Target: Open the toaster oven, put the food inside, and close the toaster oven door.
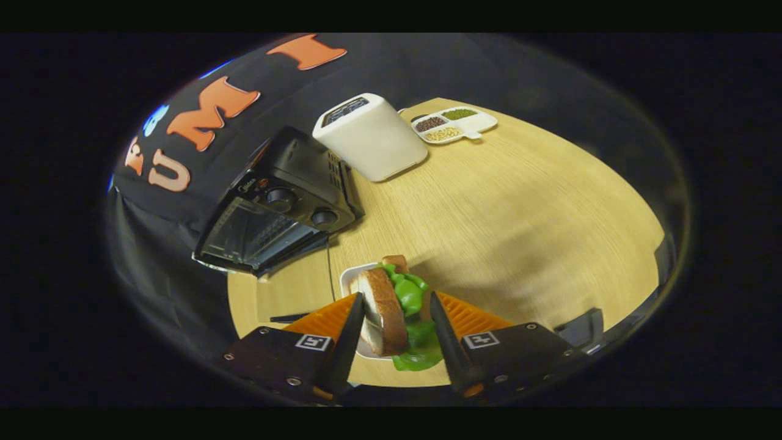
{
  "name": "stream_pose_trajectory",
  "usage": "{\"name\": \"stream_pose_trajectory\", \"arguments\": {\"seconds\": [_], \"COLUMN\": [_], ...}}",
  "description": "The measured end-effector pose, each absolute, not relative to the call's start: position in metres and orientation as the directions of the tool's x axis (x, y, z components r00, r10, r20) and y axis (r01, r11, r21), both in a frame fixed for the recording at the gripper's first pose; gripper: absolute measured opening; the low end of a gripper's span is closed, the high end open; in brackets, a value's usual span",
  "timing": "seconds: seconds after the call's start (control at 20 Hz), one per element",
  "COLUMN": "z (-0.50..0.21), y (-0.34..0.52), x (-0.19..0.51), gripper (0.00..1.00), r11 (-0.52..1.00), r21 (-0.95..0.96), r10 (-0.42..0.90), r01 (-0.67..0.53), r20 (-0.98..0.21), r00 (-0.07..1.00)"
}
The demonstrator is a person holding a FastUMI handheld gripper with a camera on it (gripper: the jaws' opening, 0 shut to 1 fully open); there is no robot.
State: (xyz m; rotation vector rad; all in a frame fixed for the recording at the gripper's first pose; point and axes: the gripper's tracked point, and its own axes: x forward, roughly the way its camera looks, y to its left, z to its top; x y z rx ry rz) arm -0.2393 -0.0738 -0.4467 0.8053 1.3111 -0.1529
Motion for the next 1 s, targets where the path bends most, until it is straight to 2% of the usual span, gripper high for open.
{"name": "stream_pose_trajectory", "arguments": {"seconds": [0.05, 0.15, 0.35, 0.8, 1.0], "z": [-0.447, -0.441, -0.422, -0.359, -0.352], "y": [-0.072, -0.072, -0.077, -0.048, -0.01], "x": [-0.239, -0.234, -0.218, -0.165, -0.144], "gripper": [0.55, 0.46, 0.33, 0.33, 0.33], "r11": [0.718, 0.702, 0.696, 0.623, 0.584], "r21": [0.45, 0.478, 0.499, 0.648, 0.702], "r10": [0.346, 0.365, 0.348, 0.398, 0.444], "r01": [0.531, 0.528, 0.516, 0.438, 0.407], "r20": [-0.892, -0.878, -0.863, -0.744, -0.696], "r00": [0.29, 0.309, 0.366, 0.536, 0.564]}}
